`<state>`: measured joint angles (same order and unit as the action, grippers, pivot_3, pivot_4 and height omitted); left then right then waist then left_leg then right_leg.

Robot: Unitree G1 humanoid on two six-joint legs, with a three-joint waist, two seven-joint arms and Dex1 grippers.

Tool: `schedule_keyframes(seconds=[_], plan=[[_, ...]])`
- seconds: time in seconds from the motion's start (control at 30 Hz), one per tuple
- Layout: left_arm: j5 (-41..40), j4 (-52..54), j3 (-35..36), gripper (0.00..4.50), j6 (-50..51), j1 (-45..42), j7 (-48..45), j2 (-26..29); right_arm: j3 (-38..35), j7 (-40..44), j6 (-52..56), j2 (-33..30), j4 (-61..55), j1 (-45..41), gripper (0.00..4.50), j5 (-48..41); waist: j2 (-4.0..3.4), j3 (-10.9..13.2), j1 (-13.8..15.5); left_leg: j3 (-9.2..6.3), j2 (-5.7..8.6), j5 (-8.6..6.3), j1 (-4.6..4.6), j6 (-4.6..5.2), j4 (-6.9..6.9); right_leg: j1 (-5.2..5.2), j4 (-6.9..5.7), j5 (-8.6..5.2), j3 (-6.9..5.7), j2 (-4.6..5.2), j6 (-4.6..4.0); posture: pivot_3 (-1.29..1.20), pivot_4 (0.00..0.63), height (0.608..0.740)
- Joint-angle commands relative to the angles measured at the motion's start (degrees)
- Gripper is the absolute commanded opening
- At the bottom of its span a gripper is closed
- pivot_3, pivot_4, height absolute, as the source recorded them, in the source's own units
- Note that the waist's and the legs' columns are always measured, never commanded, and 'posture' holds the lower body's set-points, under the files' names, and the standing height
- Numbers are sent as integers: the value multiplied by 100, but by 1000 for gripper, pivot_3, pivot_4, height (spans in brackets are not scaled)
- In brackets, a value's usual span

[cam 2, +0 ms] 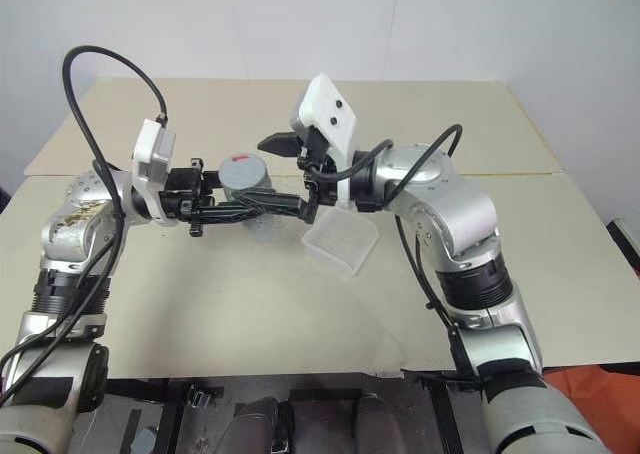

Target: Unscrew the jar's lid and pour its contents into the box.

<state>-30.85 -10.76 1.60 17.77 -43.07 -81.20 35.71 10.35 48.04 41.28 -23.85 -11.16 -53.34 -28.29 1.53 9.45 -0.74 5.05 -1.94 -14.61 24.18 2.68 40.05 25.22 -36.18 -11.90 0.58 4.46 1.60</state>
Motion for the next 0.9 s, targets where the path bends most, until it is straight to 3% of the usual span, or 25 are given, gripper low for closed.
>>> schedule_keyframes(seconds=[0.03,0.63,0.9], plan=[[-150,257,144,2117,3,-12,-113,98,-407,-17,-159,-165,-111,-29,4486,-29,0,0,0,0,0,0,0,0,0,0,0,0,0,0,0,0,150,740],[-118,239,159,2117,-61,58,-41,76,-579,529,-16,-614,-575,270,4486,-439,0,0,3,0,0,0,0,1,-1,0,1,0,1,0,0,0,150,740],[-91,217,105,2117,-69,46,18,-34,-424,198,167,-230,-745,30,4486,-606,0,0,-2,0,0,0,-2,0,2,0,2,0,1,0,0,0,150,740]])
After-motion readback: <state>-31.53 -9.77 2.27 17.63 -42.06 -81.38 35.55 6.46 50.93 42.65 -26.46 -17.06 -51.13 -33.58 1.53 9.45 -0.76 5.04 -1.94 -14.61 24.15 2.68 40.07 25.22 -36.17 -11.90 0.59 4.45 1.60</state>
